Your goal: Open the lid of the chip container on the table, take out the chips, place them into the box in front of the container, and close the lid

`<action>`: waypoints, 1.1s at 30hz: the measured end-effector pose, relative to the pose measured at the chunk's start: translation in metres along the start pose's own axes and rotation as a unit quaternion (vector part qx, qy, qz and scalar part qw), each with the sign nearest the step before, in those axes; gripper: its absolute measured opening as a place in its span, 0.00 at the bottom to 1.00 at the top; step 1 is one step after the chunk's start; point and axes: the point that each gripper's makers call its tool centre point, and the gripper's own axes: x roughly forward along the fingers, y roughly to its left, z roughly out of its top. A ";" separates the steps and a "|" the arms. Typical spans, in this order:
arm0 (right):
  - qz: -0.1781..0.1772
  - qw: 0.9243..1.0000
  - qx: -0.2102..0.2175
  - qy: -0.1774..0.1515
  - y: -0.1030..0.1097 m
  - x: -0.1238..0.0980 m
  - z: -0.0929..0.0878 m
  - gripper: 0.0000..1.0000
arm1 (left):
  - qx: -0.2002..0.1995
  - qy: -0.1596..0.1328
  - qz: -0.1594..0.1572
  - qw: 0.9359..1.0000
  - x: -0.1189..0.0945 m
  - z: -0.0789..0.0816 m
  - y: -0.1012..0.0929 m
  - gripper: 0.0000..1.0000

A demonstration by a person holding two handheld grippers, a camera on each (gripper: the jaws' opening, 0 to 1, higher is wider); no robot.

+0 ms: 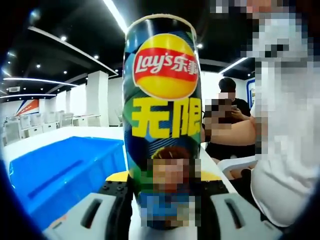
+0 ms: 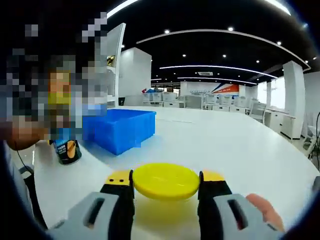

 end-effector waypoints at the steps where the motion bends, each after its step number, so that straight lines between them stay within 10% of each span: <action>1: -0.001 1.000 0.000 0.002 -0.001 0.000 -0.001 0.44 | 0.000 0.000 0.000 1.000 0.000 0.000 0.000 0.49; 33: -0.007 1.000 0.006 0.013 -0.008 -0.007 -0.003 0.53 | -0.004 -0.002 0.001 1.000 0.000 0.000 0.000 0.50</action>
